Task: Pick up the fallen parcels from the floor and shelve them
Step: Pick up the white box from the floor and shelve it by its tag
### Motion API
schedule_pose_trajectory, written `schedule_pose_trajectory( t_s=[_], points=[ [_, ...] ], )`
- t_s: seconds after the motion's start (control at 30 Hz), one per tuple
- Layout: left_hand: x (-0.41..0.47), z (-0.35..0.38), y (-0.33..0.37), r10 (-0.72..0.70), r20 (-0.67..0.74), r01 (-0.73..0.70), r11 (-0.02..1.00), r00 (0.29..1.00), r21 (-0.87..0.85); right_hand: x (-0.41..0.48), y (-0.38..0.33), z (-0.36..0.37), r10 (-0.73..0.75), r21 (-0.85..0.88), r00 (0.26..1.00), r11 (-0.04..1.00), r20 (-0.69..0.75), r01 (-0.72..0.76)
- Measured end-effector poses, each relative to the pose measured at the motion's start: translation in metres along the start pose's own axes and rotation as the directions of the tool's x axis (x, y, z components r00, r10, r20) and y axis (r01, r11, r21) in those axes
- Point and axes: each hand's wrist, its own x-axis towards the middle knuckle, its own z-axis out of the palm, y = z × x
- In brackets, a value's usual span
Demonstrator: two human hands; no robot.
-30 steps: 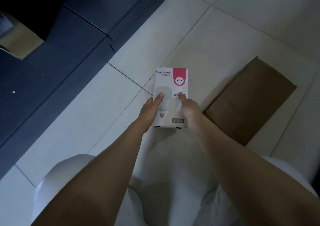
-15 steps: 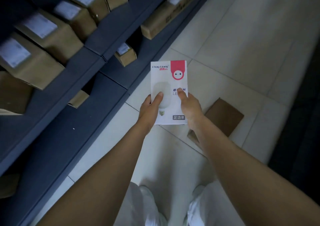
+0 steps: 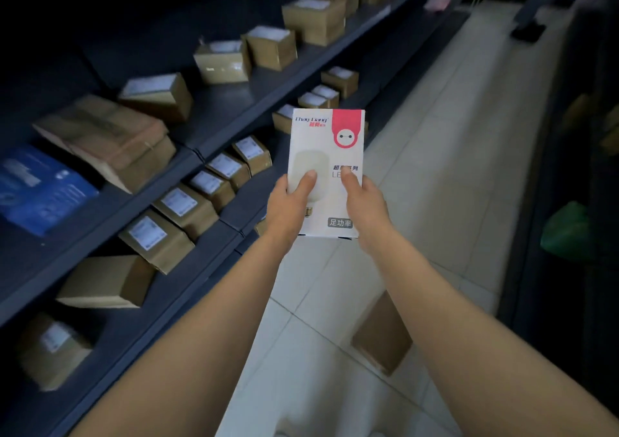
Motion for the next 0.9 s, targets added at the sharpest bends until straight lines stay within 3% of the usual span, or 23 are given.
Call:
schedule_pose_trajectory(
  t_s=[0.3, 0.53, 0.7, 0.9],
  points=[
    [-0.025, -0.020, 0.132, 0.194, -0.062, -0.198, 0.978, 0.979, -0.062, -0.040, -0.120, 0.001, -0.279, 0.055, 0.960, 0.959, 0.018, 0.278],
    [-0.037, -0.035, 0.177, 0.222, -0.190, -0.238, 0.969, 0.956, -0.067, -0.049, -0.159, -0.002, -0.346, 0.100, 0.936, 0.935, 0.060, 0.339],
    [-0.037, -0.046, 0.194, 0.265, -0.200, -0.284, 0.956, 0.943, -0.074, -0.050, -0.167, 0.003, -0.497, 0.169, 0.864, 0.861, 0.085, 0.479],
    [-0.027, -0.060, 0.200, 0.255, -0.265, -0.253, 0.967, 0.930, 0.041, -0.050, -0.177, 0.019, -0.369, 0.032, 0.909, 0.929, 0.195, 0.370]
  ],
)
